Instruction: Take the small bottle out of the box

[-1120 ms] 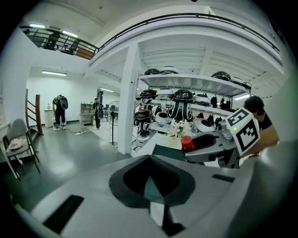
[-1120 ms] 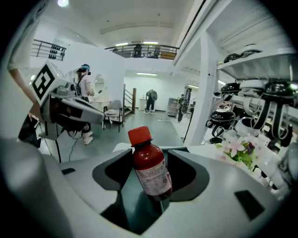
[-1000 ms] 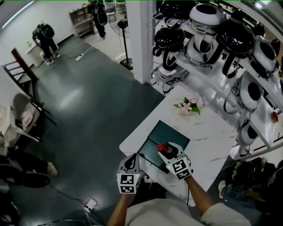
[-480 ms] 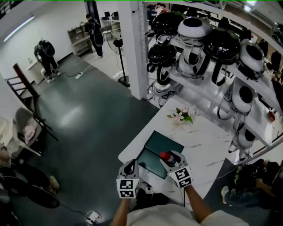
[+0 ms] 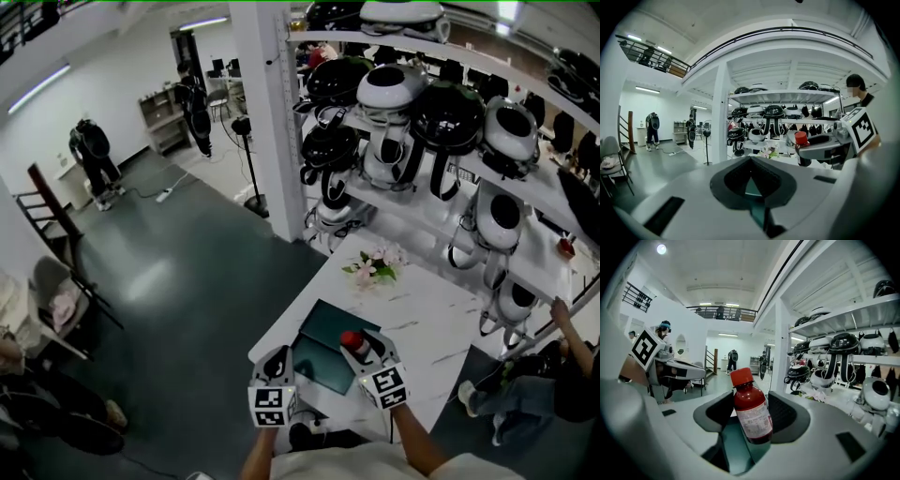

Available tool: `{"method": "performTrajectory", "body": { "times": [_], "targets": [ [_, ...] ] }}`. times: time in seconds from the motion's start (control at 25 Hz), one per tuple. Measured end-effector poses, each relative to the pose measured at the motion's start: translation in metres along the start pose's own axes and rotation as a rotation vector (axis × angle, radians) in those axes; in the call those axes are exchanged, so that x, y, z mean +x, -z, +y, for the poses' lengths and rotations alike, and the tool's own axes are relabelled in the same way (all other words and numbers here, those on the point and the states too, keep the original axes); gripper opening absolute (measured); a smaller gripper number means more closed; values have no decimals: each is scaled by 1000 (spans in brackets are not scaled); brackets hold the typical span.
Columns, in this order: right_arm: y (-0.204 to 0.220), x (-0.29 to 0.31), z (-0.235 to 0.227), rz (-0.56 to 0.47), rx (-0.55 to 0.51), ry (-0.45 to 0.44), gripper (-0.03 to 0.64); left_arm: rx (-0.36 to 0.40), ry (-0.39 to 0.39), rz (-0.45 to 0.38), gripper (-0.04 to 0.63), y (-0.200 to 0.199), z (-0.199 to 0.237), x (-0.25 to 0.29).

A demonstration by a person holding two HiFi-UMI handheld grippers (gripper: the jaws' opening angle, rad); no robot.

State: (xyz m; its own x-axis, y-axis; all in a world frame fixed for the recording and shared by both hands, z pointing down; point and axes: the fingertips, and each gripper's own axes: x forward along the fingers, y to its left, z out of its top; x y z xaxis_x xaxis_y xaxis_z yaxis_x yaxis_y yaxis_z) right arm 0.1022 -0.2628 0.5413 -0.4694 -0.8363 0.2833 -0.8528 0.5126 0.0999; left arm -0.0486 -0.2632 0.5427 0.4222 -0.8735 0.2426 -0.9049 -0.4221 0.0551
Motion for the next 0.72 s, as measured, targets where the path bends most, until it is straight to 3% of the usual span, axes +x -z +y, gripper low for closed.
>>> {"method": "performTrajectory", "body": {
  "times": [0.72],
  "targets": [
    [-20,2,-8,-42,-23,25,247,22,-8,-37,18,-15,2,6]
  ]
}}
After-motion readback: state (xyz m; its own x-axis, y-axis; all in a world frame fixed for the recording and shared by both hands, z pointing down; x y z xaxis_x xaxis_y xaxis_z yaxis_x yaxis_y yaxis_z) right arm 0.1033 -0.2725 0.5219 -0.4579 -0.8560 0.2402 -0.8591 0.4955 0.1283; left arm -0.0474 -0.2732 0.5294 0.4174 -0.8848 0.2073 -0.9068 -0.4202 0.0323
